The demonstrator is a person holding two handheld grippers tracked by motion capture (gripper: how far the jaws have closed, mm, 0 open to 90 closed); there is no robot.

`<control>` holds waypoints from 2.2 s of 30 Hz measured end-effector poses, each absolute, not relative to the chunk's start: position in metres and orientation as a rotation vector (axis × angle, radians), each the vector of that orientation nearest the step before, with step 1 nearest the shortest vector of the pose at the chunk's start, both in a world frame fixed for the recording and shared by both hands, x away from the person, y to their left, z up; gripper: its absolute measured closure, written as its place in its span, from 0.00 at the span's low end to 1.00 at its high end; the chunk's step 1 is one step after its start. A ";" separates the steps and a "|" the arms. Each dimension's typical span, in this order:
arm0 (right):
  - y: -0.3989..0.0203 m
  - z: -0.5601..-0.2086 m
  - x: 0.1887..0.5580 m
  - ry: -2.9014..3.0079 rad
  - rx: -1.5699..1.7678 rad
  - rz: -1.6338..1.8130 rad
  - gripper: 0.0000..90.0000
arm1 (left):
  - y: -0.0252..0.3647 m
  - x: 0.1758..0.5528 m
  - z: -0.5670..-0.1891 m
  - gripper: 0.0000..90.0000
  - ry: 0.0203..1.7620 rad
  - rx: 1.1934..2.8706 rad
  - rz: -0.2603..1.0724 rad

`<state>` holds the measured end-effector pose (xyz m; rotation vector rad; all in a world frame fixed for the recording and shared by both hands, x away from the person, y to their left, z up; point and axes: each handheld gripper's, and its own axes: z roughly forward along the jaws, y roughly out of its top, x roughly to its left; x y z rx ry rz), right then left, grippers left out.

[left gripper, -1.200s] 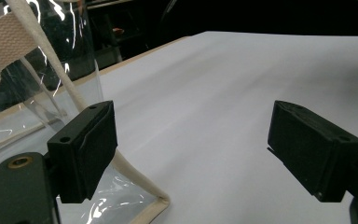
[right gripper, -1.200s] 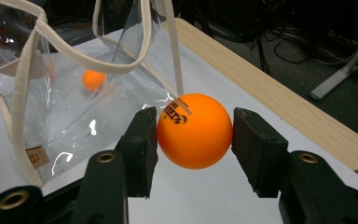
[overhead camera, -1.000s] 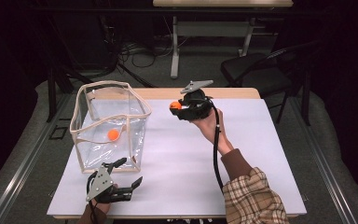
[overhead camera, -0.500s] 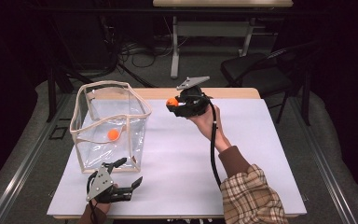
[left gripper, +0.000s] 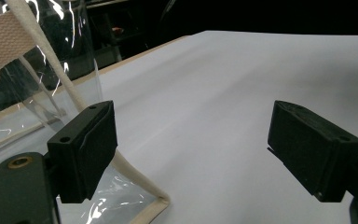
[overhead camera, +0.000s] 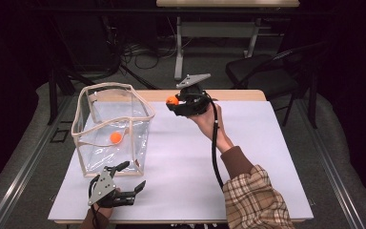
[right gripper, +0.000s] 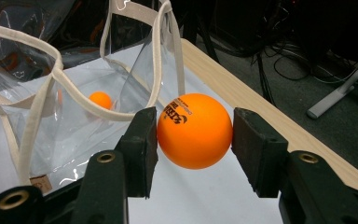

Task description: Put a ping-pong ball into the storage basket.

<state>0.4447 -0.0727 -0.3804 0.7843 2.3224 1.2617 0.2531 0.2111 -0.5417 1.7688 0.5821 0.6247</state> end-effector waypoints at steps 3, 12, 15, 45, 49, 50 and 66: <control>-0.070 -0.379 0.445 2.320 0.778 1.263 0.57 | 0.211 0.253 -0.542 0.17 0.584 1.767 0.624; -0.061 -0.377 0.448 2.319 0.762 1.260 0.57 | 0.211 0.253 -0.542 0.17 0.583 1.769 0.627; -0.058 -0.377 0.448 2.316 0.761 1.266 0.57 | 0.211 0.253 -0.542 0.17 0.583 1.768 0.625; -0.024 -0.355 0.447 2.299 0.673 1.290 0.57 | 0.212 0.253 -0.542 0.17 0.584 1.768 0.626; -0.021 -0.354 0.446 2.299 0.668 1.289 0.57 | 0.211 0.253 -0.542 0.17 0.584 1.768 0.626; -0.020 -0.354 0.447 2.298 0.662 1.289 0.57 | 0.211 0.253 -0.542 0.17 0.582 1.769 0.625; 0.001 -0.351 0.447 2.314 0.622 1.291 0.57 | 0.211 0.254 -0.542 0.17 0.582 1.768 0.624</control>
